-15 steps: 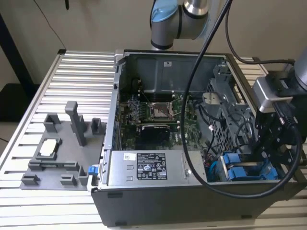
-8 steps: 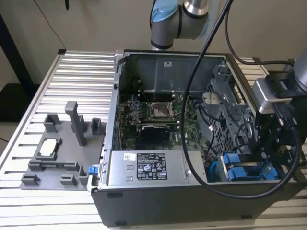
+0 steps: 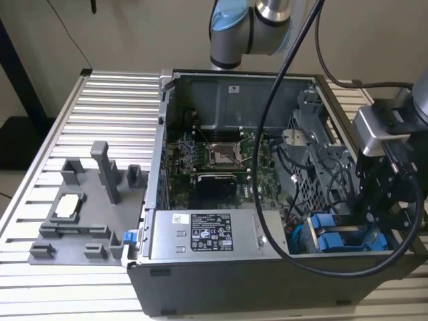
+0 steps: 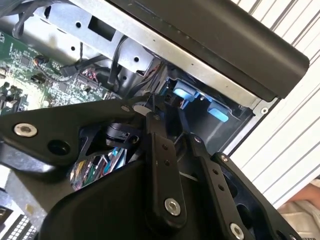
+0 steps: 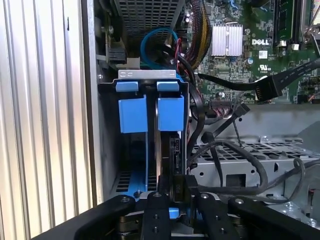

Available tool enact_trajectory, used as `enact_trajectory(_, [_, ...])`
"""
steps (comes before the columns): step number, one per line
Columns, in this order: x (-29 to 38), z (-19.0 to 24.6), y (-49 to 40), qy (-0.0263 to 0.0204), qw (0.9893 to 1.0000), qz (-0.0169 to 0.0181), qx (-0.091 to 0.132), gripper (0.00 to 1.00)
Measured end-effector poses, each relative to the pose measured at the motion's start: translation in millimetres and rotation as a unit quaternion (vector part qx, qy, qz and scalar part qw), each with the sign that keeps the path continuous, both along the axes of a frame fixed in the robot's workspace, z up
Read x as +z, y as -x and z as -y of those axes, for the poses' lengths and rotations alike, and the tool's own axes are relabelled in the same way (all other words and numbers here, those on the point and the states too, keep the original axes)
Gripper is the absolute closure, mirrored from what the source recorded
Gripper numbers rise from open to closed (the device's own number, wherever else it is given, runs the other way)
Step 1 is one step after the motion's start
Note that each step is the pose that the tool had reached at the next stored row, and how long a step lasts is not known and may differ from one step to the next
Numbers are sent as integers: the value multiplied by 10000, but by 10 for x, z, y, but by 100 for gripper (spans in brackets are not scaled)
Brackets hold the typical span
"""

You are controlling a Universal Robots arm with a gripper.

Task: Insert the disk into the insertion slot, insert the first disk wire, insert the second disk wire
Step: 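Insert the first disk wire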

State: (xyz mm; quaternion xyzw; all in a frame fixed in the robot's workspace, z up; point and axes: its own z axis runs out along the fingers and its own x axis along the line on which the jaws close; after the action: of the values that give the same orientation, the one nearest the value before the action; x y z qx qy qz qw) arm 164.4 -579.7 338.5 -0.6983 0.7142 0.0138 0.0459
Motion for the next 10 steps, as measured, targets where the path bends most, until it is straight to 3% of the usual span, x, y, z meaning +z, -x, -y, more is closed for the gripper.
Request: enact_trajectory(10, [389,0,1,1,10000,0,-6,73])
